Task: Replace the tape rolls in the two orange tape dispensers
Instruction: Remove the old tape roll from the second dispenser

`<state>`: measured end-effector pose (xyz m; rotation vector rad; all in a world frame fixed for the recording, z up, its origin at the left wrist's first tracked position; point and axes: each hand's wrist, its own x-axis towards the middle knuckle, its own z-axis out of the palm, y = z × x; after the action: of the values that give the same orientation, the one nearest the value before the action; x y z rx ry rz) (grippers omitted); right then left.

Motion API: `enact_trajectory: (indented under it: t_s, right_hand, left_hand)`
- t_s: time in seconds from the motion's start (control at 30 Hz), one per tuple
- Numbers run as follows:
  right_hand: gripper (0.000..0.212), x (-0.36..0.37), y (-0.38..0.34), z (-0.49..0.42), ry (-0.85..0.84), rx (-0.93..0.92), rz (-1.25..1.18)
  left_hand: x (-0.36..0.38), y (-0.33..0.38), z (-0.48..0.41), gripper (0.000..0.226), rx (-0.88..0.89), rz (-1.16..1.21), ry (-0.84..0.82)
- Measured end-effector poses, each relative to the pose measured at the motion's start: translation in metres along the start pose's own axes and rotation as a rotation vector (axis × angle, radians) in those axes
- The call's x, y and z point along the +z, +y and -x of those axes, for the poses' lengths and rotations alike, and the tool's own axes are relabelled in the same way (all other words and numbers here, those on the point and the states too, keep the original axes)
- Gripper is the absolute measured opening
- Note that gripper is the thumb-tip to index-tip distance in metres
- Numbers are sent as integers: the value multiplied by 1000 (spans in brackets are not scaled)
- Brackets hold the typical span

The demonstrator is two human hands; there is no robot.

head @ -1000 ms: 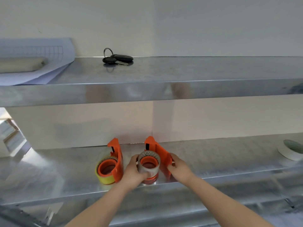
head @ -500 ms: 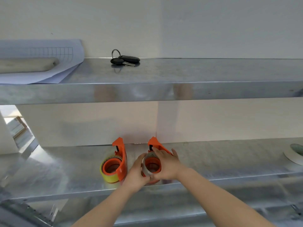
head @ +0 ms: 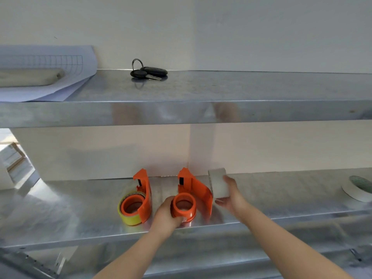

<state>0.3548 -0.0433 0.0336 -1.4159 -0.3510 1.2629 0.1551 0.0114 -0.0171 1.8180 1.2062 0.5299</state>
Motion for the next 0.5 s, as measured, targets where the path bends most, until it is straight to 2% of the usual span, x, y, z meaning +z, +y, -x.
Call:
enact_trajectory:
  t_s: [0.07, 0.13, 0.37, 0.5]
  right_hand:
    - [55, -3, 13, 4, -36, 75, -24]
    - [61, 1, 23, 7, -77, 111, -39]
    - [54, 7, 38, 6, -138, 101, -110]
    - [50, 7, 38, 4, -170, 102, -107]
  left_hand:
    - [2, 0, -1, 50, -13, 12, 5]
    - [4, 1, -1, 49, -11, 18, 6]
    - [7, 2, -1, 44, 15, -23, 31]
    - [6, 8, -1, 49, 0, -30, 19]
